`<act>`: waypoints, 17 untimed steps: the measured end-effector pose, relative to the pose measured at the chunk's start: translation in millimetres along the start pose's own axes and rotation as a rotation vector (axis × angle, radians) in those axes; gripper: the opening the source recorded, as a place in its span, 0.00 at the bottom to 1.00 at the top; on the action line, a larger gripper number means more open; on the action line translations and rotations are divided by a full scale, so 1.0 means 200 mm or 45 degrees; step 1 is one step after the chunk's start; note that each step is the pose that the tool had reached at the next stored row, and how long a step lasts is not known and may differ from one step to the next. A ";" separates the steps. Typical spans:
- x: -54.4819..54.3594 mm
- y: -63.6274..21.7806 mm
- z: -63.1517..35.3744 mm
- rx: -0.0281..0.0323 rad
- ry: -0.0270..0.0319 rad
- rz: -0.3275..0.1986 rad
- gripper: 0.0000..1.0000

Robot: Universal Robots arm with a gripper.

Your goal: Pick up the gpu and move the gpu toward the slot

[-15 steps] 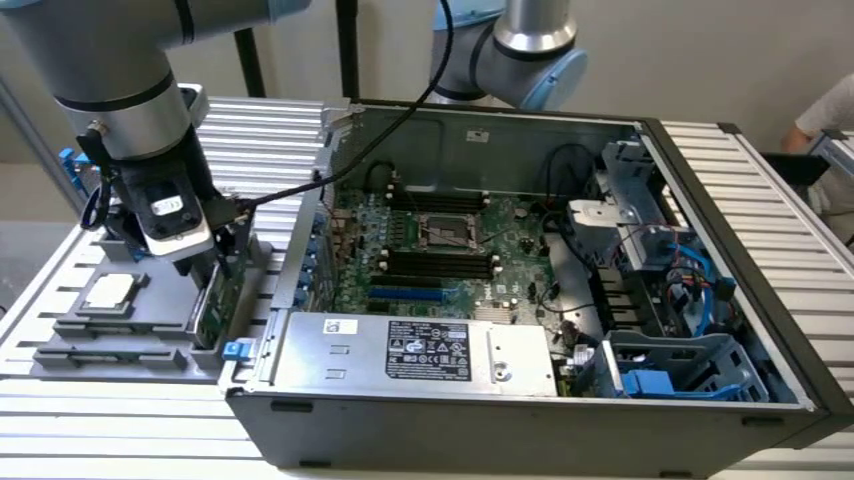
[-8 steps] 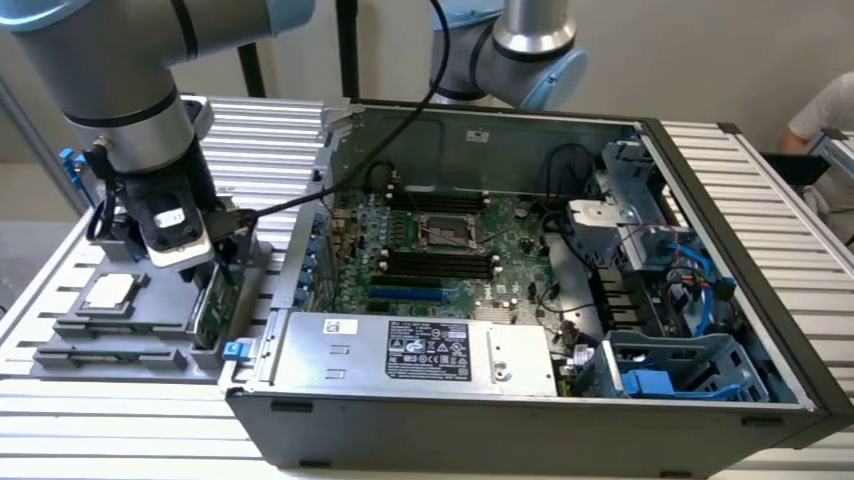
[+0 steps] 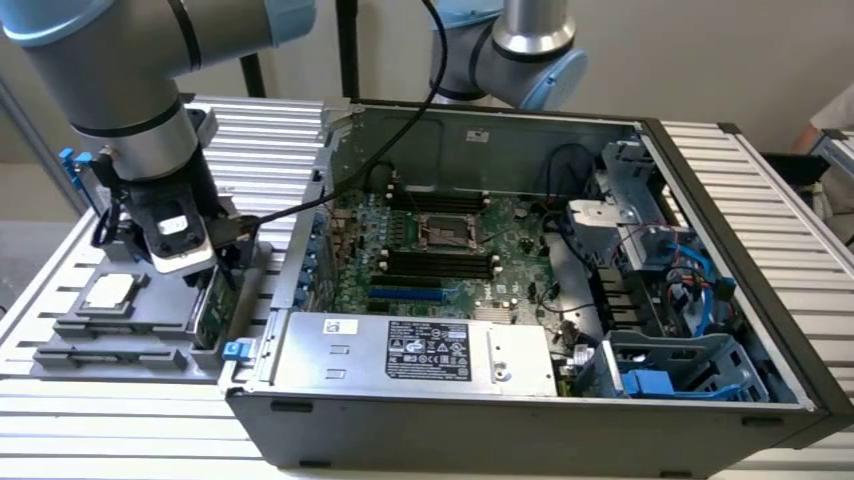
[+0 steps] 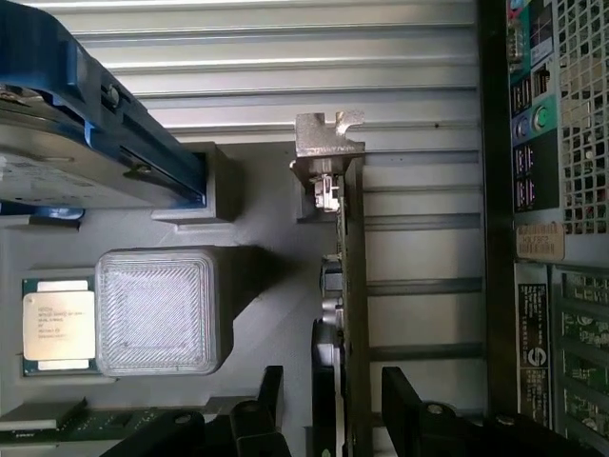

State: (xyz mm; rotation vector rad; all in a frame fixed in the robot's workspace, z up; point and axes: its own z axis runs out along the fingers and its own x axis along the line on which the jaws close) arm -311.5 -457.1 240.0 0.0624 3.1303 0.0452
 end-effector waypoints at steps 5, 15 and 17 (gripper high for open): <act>0.00 0.002 0.006 0.0022 -0.0046 0.000 0.45; 0.00 0.002 0.006 0.0027 -0.0069 0.000 0.36; 0.00 0.002 0.005 0.0029 -0.0076 0.000 0.36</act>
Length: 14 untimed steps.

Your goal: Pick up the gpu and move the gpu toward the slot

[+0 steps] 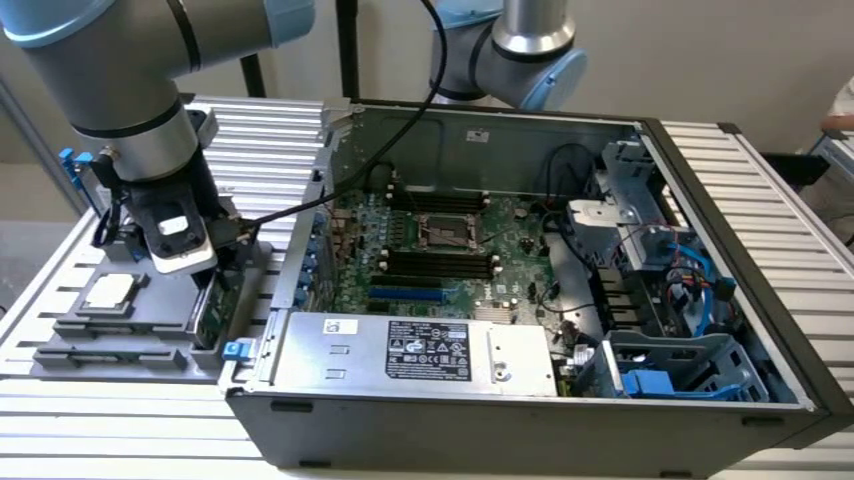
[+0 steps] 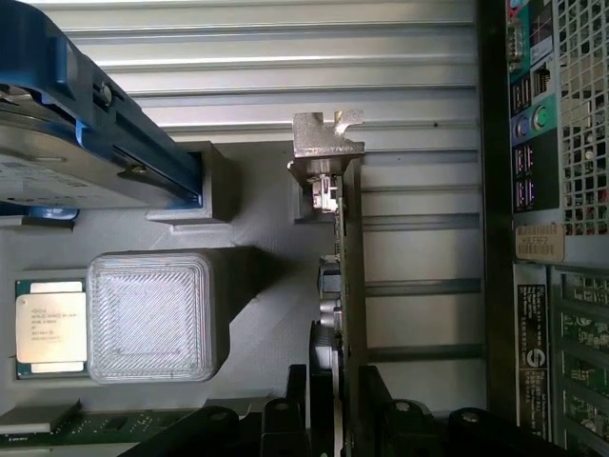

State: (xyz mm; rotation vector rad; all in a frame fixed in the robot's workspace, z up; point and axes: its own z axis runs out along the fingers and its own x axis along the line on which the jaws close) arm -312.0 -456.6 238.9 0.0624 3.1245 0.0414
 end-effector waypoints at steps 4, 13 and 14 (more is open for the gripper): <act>0.01 0.002 0.000 0.0001 -0.0009 0.000 0.36; 0.02 0.013 0.000 0.0006 -0.0049 0.000 0.36; 0.02 0.013 0.000 0.0007 -0.0052 0.000 0.36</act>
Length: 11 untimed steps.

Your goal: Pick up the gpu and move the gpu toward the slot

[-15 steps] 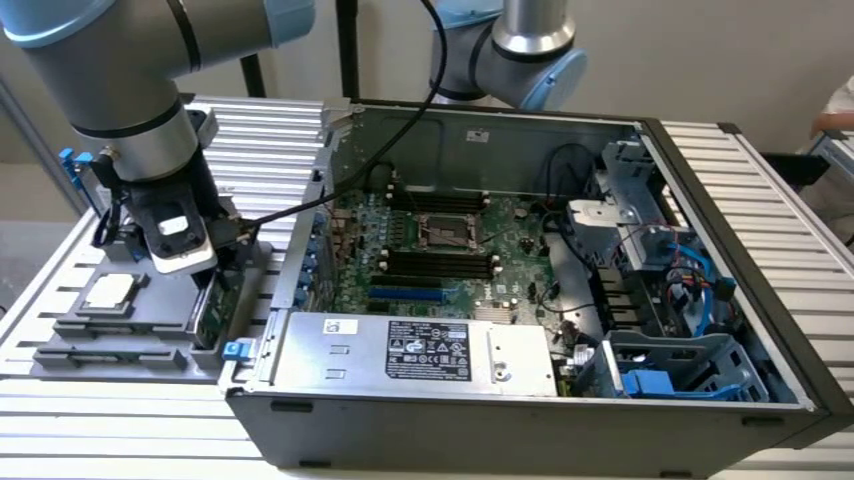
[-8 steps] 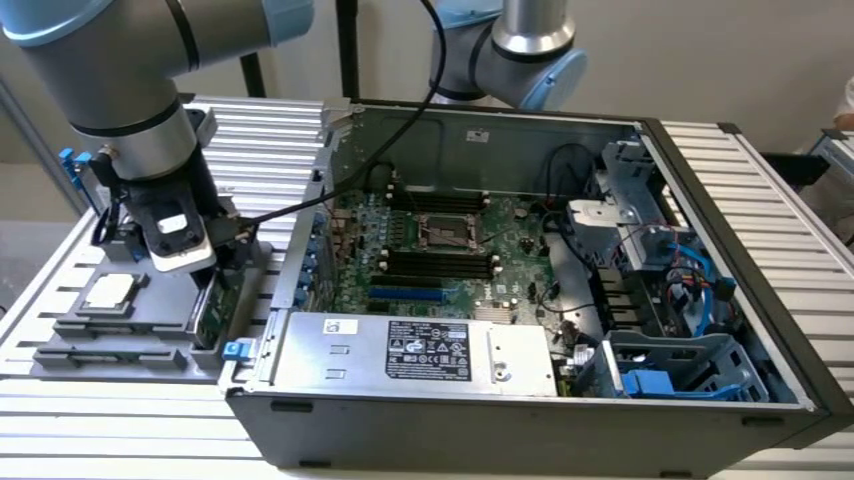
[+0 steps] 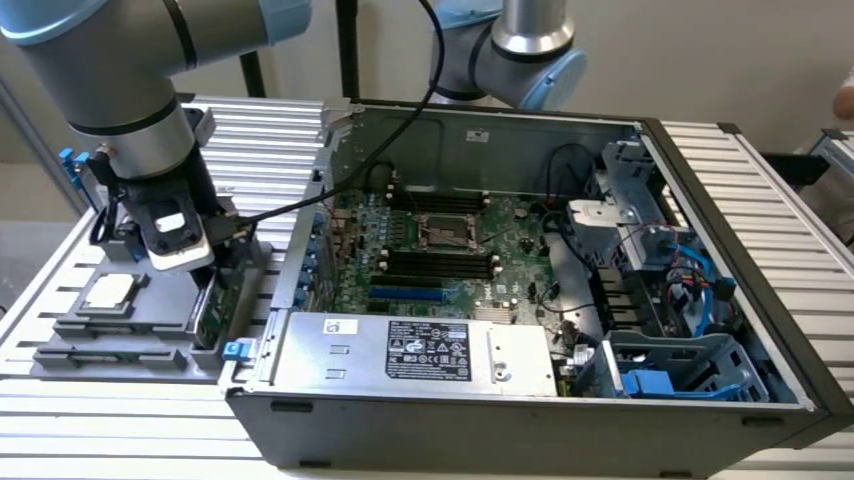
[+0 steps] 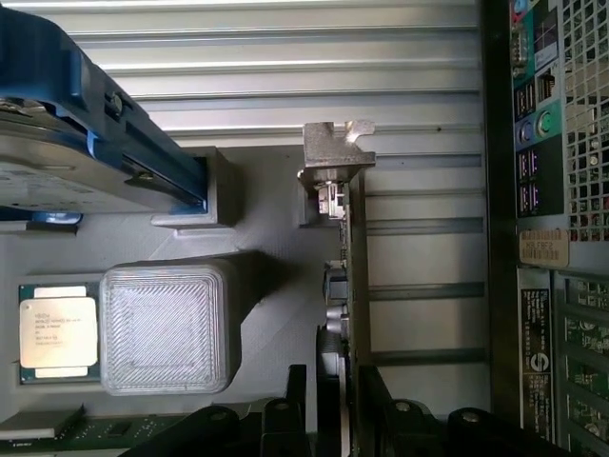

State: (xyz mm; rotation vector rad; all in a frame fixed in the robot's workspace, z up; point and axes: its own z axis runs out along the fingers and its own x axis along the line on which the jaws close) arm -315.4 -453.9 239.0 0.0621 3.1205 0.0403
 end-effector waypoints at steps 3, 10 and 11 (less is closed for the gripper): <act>0.00 0.000 0.000 0.0001 -0.0002 0.000 0.27; 0.00 -0.003 0.000 -0.0043 0.0013 0.000 0.27; 0.00 -0.005 0.000 -0.0086 0.0041 0.000 0.27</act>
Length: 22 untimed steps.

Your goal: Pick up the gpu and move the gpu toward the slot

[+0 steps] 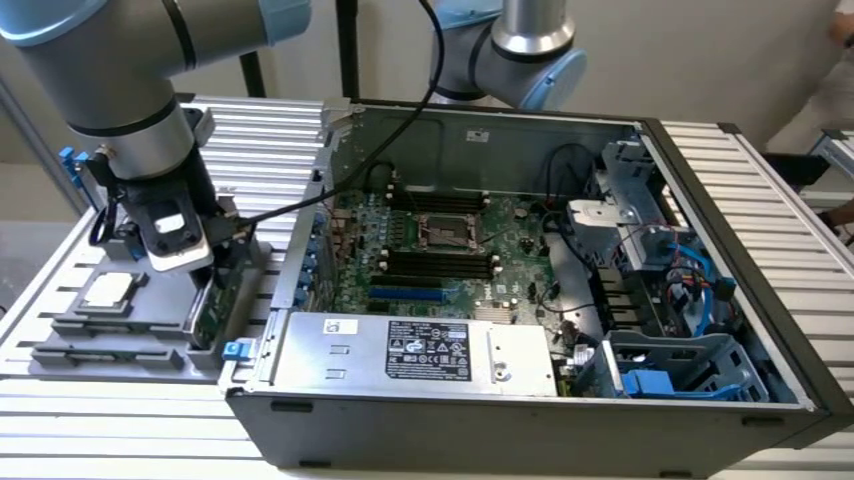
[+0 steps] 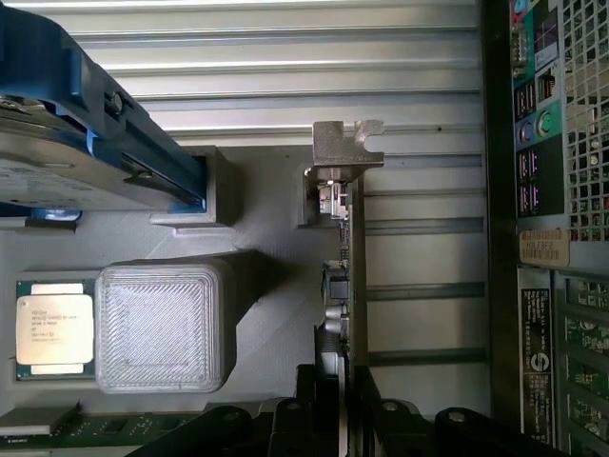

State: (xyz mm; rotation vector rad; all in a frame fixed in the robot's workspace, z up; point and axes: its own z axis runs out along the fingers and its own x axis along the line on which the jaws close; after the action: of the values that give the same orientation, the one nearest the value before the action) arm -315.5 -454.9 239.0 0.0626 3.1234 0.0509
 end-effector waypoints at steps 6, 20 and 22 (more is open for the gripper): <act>-0.01 -0.017 -0.016 -0.0167 0.0349 0.001 0.27; -0.02 -0.015 -0.091 -0.0154 0.0665 0.003 0.27; -0.02 -0.014 -0.122 -0.0155 0.0694 0.003 0.27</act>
State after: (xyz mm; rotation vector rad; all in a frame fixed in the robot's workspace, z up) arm -311.8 -458.7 263.4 0.0655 3.1772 0.0729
